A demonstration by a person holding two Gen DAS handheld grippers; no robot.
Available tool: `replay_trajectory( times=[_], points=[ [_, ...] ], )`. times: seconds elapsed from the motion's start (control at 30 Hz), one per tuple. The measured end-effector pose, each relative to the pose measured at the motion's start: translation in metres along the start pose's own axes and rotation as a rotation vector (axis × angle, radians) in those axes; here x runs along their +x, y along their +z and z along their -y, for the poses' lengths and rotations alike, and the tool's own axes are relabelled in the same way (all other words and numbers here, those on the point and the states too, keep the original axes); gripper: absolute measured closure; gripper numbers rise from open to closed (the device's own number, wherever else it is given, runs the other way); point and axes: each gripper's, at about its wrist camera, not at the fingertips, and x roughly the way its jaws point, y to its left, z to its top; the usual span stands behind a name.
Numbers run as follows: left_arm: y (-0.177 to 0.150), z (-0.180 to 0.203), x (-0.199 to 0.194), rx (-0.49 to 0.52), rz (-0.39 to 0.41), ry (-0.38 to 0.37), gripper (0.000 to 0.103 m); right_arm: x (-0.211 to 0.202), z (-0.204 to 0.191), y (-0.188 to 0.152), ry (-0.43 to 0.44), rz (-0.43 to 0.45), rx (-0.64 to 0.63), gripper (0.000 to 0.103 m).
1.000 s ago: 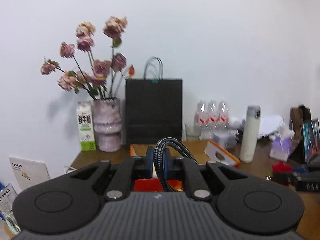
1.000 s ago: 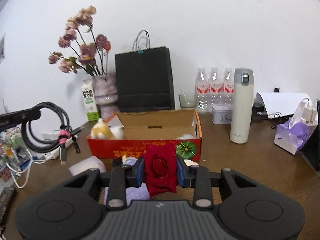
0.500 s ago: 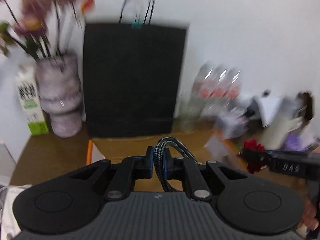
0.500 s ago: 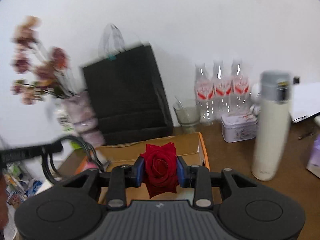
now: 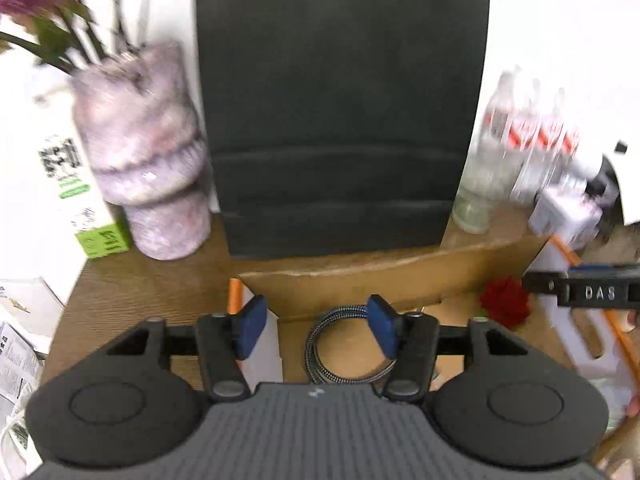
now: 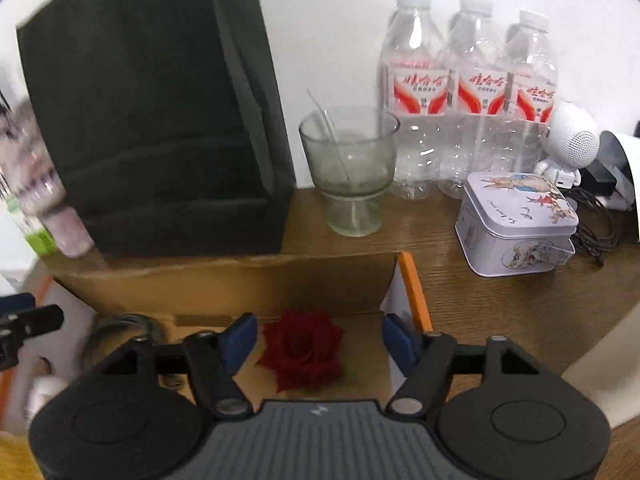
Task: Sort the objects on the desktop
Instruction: 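Grasp the black cable with the left tool while the right tool grasps the red rose, then move the left tool toward the frosted plastic box and the right tool toward the lavender pouch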
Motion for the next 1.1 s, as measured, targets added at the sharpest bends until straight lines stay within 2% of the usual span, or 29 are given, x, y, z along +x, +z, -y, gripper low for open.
replay_trajectory(
  times=[0.03, 0.07, 0.13, 0.27, 0.33, 0.43, 0.47, 0.53, 0.6, 0.73, 0.77, 0.87, 0.93, 1.03, 1.1],
  points=[
    [-0.002, -0.001, -0.014, -0.015, 0.02, -0.002, 0.036, -0.009, -0.001, -0.001, 0.004, 0.011, -0.001, 0.029],
    [-0.006, -0.002, -0.03, -0.031, 0.044, -0.005, 0.022, -0.021, -0.004, -0.007, -0.002, 0.021, -0.01, 0.029],
    [-0.024, -0.003, -0.07, -0.059, 0.119, -0.033, 0.008, -0.047, -0.011, -0.023, -0.015, 0.044, -0.026, 0.027],
    [-0.081, 0.003, -0.147, -0.114, 0.2, -0.14, 0.0, -0.111, -0.018, -0.074, -0.011, 0.114, -0.032, 0.023],
    [-0.115, 0.006, -0.171, -0.126, 0.23, -0.165, 0.0, -0.142, -0.027, -0.109, -0.043, 0.157, -0.073, 0.018],
    [-0.162, 0.015, -0.191, -0.09, 0.259, -0.032, 0.0, -0.172, -0.036, -0.157, -0.018, 0.155, -0.113, 0.018],
    [-0.177, 0.016, -0.197, -0.075, 0.263, -0.019, 0.0, -0.181, -0.039, -0.173, 0.008, 0.156, -0.118, 0.018],
    [-0.204, 0.016, -0.206, -0.074, 0.255, -0.031, 0.0, -0.197, -0.042, -0.207, 0.068, 0.175, -0.142, 0.018],
    [-0.235, 0.016, -0.213, -0.081, 0.243, -0.053, 0.0, -0.209, -0.044, -0.242, 0.079, 0.211, -0.133, 0.017],
    [-0.29, 0.02, -0.218, -0.076, 0.22, -0.064, 0.0, -0.219, -0.041, -0.305, 0.112, 0.164, -0.108, 0.017],
    [-0.301, 0.021, -0.219, -0.073, 0.206, -0.072, 0.0, -0.222, -0.041, -0.315, 0.118, 0.171, -0.119, 0.017],
    [-0.318, 0.027, -0.209, -0.061, 0.157, -0.023, 0.0, -0.23, -0.039, -0.33, 0.098, 0.21, -0.132, 0.017],
    [-0.319, 0.03, -0.205, -0.044, 0.122, -0.01, 0.0, -0.232, -0.033, -0.33, 0.133, 0.222, -0.105, 0.013],
    [-0.318, 0.034, -0.201, -0.004, 0.101, -0.023, 0.0, -0.229, -0.029, -0.328, 0.138, 0.219, -0.061, 0.014],
    [-0.319, 0.036, -0.202, 0.009, 0.098, -0.004, 0.0, -0.229, -0.027, -0.328, 0.145, 0.227, -0.053, 0.014]
  ],
)
